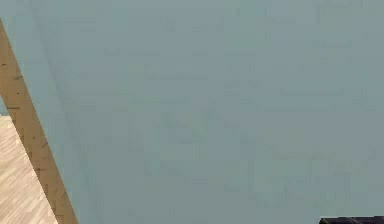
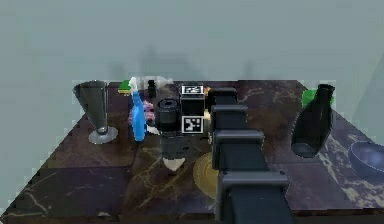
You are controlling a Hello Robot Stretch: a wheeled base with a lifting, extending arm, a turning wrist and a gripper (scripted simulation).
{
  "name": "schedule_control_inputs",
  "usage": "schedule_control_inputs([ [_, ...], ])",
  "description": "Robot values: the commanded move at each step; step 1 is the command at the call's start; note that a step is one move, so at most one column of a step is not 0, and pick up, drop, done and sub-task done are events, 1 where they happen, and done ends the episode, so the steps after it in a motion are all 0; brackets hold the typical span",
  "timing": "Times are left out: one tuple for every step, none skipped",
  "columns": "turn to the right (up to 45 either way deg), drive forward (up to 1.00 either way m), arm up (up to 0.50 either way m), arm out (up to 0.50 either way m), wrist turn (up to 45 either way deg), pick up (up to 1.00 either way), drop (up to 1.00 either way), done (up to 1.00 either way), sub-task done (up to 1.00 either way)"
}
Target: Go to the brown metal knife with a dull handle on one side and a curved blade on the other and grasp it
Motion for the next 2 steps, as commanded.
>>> schedule_control_inputs([
  [0.0, 0.00, -0.14, 0.00, 0.0, 0.00, 0.00, 0.00, 0.00],
  [0.0, 0.00, 0.00, 0.00, 0.0, 1.00, 0.00, 0.00, 0.00],
])
